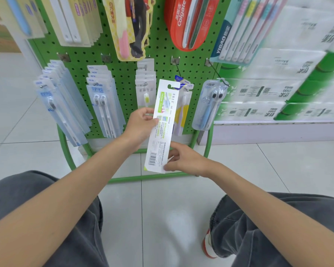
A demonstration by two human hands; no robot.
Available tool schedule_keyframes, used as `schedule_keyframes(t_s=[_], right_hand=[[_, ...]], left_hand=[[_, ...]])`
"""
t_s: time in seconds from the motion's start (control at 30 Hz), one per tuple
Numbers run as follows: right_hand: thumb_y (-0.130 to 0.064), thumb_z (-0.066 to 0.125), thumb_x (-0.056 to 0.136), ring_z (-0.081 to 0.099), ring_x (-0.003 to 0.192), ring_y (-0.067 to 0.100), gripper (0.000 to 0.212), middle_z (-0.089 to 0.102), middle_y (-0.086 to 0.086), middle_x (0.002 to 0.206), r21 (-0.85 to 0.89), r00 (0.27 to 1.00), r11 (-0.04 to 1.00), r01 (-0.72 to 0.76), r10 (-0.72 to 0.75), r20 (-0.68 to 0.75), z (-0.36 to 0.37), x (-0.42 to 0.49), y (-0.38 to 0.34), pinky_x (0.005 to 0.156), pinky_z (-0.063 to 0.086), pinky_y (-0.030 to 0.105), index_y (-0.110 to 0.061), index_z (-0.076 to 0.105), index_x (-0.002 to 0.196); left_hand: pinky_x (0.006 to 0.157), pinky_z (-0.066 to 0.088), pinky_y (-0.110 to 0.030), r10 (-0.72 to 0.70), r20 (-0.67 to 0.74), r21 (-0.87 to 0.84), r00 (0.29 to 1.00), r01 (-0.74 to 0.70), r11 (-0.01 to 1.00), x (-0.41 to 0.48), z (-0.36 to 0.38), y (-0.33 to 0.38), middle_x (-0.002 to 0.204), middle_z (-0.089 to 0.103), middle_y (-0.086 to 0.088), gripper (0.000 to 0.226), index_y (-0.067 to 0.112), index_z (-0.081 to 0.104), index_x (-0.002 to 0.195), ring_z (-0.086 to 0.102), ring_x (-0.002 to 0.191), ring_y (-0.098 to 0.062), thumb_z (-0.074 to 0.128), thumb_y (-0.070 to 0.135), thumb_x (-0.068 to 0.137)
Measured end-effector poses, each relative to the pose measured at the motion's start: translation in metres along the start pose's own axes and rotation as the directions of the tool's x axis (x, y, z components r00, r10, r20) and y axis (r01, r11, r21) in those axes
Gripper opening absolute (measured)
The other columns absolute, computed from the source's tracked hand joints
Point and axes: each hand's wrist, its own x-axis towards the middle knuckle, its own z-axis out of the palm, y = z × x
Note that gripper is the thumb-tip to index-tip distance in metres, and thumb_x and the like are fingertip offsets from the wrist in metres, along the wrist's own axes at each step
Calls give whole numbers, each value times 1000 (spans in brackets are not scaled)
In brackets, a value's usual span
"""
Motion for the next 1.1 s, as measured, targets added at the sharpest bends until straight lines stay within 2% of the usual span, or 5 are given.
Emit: schedule_keyframes(t_s=[0.27,0.53,0.73,0.87,1.1], right_hand=[[-10,62,93,65,73,10,23,72,3,98,-14,997,1000,14,-15,-70,-4,2,-2,68,52,24,-23,64,112],[-13,56,98,64,69,8,16,72,1,102,27,954,997,67,-56,-294,-26,4,-15,62,51,19,-22,65,108],[-18,46,102,65,65,14,18,70,-3,87,97,868,989,115,-53,-493,-46,8,-28,60,49,24,-22,62,94],[-18,47,102,62,56,11,17,70,-1,87,191,805,969,158,-14,-593,-55,8,-36,57,48,24,-15,57,88],[-16,54,98,57,43,12,6,67,1,67,153,775,971,183,-47,-631,-50,9,-44,50,44,25,-12,59,98]], left_hand=[[87,58,-42,15,87,45,996,-19,999,-3,1,1,100,73,-9,22,29,59,97,72,89,-20,59,7,96],[74,54,-29,36,213,127,976,-64,990,-6,2,1,104,72,-11,19,24,60,108,70,88,-18,55,8,99],[87,54,-36,23,231,201,973,-71,977,-2,5,-3,101,71,-5,21,23,64,109,68,97,-19,53,9,99],[67,46,-25,36,247,216,968,-91,972,-3,6,-5,85,66,5,24,30,63,101,64,81,-10,52,8,100],[65,46,-8,117,328,220,937,-196,955,-5,7,-4,94,68,19,22,29,67,113,61,77,11,66,21,93]])
